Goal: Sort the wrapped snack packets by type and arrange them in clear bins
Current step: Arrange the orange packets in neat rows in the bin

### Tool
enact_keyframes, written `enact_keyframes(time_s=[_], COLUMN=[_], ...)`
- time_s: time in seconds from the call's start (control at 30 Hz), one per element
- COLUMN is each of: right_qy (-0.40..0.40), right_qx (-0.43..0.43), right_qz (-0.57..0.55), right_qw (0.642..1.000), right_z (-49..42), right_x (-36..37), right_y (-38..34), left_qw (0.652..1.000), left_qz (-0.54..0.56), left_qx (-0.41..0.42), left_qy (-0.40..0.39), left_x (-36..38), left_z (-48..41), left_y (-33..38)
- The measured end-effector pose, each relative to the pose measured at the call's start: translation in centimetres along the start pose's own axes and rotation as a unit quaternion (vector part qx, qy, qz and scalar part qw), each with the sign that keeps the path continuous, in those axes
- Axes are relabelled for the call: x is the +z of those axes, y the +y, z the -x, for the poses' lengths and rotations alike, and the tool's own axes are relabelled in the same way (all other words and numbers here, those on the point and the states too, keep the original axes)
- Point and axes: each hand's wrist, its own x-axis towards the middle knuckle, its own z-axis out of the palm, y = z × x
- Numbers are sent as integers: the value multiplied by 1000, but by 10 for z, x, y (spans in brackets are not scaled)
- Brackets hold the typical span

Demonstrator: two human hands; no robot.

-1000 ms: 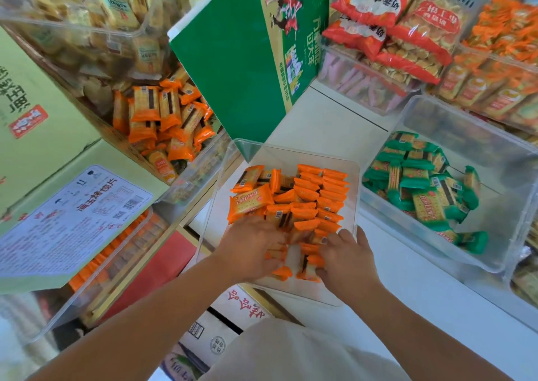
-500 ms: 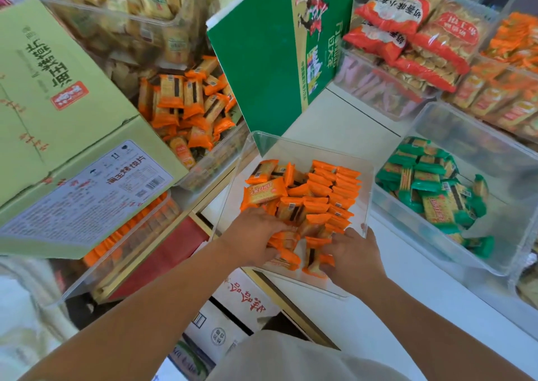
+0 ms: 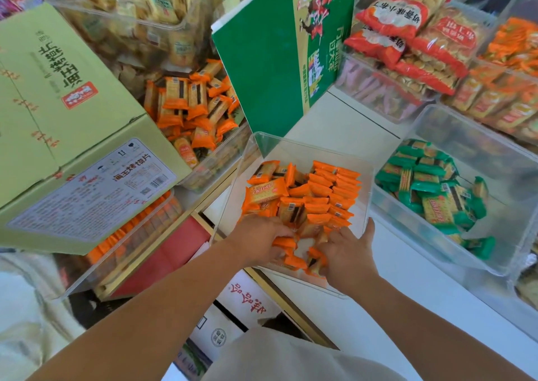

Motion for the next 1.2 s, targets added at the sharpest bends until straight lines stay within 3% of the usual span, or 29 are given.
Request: enact_keyframes(time_s=[0.2,0.3,0.4,0.5,0.6,0.67,0.8,0.93,1.0,1.1,1.2], right_qy=[35,71,56,40,51,29,-9,88,57,38,44], right_qx=[-6,13,15,18,-6,-31,-66,-63,-52,-73,-85], right_qz=[-22,-34,-38,-45,-65,-98,-175,-270,-316,-323,-324], right_qw=[999,997,998,998,997,994,982,957,946,943,941], right_z=[-1,-5,-11,-17,-20,-20,-16,1,10,21,22], right_x=[5,7,3,-5,-8,-11,-21,-17,-14,-4,-1], right_y=[7,17,23,26,32,39,55,55,53,46,49], left_qw=[998,991,978,971,975,981,983,986,986,974,953], left_qz=[-60,-90,-22,44,72,98,117,96,102,184,293], left_qx=[6,-2,34,65,98,115,122,116,110,101,71], left_qy=[25,99,206,224,186,123,78,66,78,88,41], left_x=[2,2,-2,-13,-20,-12,16,33,35,38,33], left_z=[-4,-3,6,20,37,38,15,-8,-19,-27,-20], left_y=[4,12,22,40,56,63,71,83,87,85,68])
